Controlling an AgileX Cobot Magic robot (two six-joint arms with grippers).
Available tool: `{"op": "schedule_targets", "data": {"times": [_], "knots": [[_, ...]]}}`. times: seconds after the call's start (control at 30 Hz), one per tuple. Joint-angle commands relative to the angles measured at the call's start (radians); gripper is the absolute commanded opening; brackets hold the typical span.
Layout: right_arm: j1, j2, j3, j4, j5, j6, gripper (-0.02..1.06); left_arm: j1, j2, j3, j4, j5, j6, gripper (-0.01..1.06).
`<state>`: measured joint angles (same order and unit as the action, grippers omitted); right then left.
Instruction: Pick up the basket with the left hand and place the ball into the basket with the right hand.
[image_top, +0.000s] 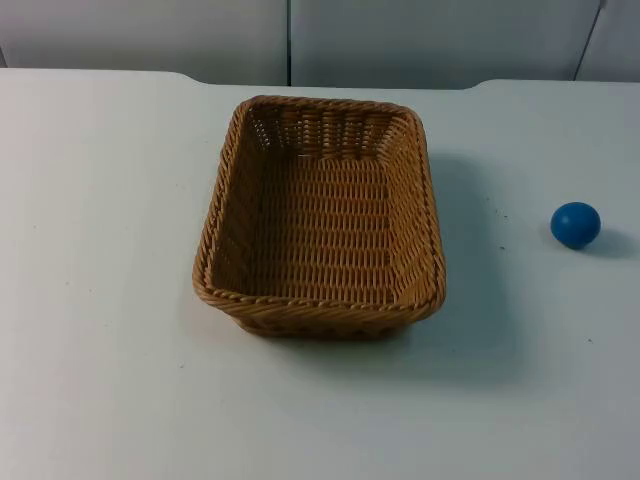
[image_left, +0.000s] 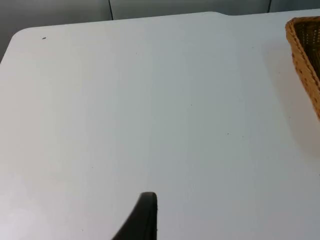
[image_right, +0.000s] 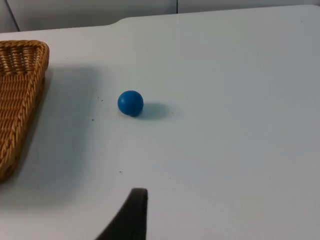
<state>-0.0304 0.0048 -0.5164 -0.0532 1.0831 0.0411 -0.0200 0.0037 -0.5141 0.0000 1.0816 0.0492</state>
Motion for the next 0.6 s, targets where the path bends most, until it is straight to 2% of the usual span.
{"op": "schedule_targets", "data": {"times": [0.0, 0.13, 0.27, 0.3, 0.37, 0.43, 0.47, 0.57], "knots": [[-0.007, -0.005, 0.007, 0.004, -0.005, -0.006, 1.01, 0.000, -0.004, -0.001, 0.000, -0.009, -0.002, 0.92], [-0.007, -0.005, 0.007, 0.004, -0.005, -0.006, 1.01, 0.000, 0.076, -0.030, -0.017, -0.068, -0.003, 0.92], [-0.007, -0.005, 0.007, 0.004, -0.005, -0.006, 1.01, 0.000, 0.250, -0.082, -0.068, -0.321, 0.004, 0.92], [-0.007, -0.005, 0.007, 0.004, -0.005, -0.006, 1.01, 0.000, 0.250, -0.082, -0.068, -0.321, 0.004, 0.92], [-0.007, -0.005, 0.007, 0.004, -0.005, -0.006, 1.01, 0.000, 0.344, -0.099, -0.114, -0.490, 0.004, 0.92], [-0.007, -0.005, 0.007, 0.004, -0.005, -0.006, 1.01, 0.000, 0.463, -0.118, -0.186, -0.611, 0.004, 0.92], [-0.007, -0.005, 0.007, 0.004, -0.005, -0.006, 1.01, 0.000, 0.463, -0.118, -0.186, -0.611, 0.004, 0.92], [-0.007, -0.005, 0.007, 0.004, -0.005, -0.006, 1.01, 0.000, 0.680, -0.180, -0.252, -0.646, 0.027, 0.92]]}}
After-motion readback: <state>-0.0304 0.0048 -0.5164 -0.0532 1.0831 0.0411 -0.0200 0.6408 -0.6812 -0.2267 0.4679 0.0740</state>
